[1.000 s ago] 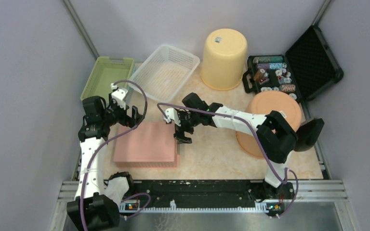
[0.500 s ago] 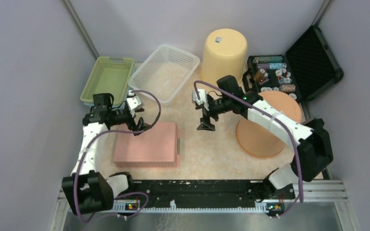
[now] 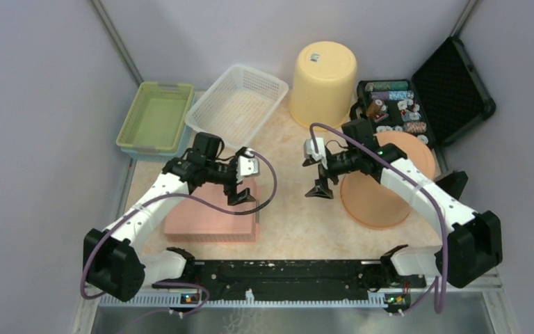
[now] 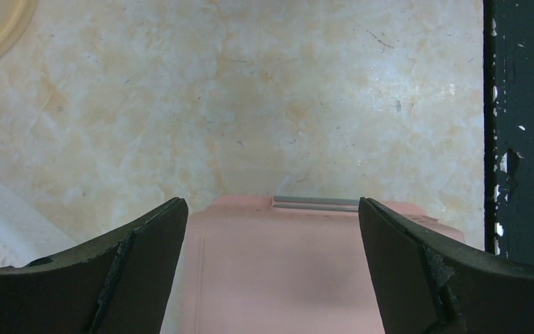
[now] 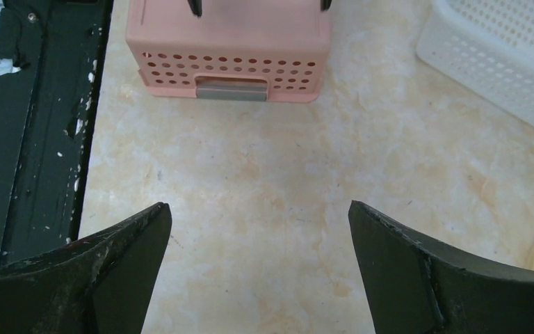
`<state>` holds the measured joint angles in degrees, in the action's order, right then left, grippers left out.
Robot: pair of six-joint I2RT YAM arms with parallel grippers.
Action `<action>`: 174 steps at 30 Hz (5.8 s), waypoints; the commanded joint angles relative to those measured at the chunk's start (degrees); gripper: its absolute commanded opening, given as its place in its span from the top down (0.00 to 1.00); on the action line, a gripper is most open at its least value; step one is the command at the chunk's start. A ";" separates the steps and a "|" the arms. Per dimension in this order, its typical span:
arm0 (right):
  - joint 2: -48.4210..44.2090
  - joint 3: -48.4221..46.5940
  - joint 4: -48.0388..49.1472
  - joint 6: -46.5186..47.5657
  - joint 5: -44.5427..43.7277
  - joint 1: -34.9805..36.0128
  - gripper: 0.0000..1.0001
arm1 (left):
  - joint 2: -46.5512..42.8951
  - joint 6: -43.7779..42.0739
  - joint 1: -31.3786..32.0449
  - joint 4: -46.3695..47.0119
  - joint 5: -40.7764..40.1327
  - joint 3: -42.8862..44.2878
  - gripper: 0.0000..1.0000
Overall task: Turn the large container upside down
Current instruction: Move the container to the corner of the board, then turn the container upside down at the center of the board.
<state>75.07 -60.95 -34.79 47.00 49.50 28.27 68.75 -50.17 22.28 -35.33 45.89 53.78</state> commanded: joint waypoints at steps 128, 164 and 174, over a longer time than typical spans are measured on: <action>-16.76 9.59 7.34 7.05 13.39 -6.50 0.01 | 23.74 1.67 -4.27 18.03 -33.35 18.82 0.02; -18.59 10.78 9.21 7.07 14.62 -8.14 0.01 | 28.30 9.77 -3.06 6.49 -28.59 26.81 0.97; -19.16 10.75 9.12 7.09 15.25 -8.40 0.01 | 21.34 12.63 -2.86 2.40 -22.98 27.83 1.00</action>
<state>57.65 -50.13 -27.49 52.56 61.82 20.69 95.61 -39.72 19.40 -31.64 18.41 79.59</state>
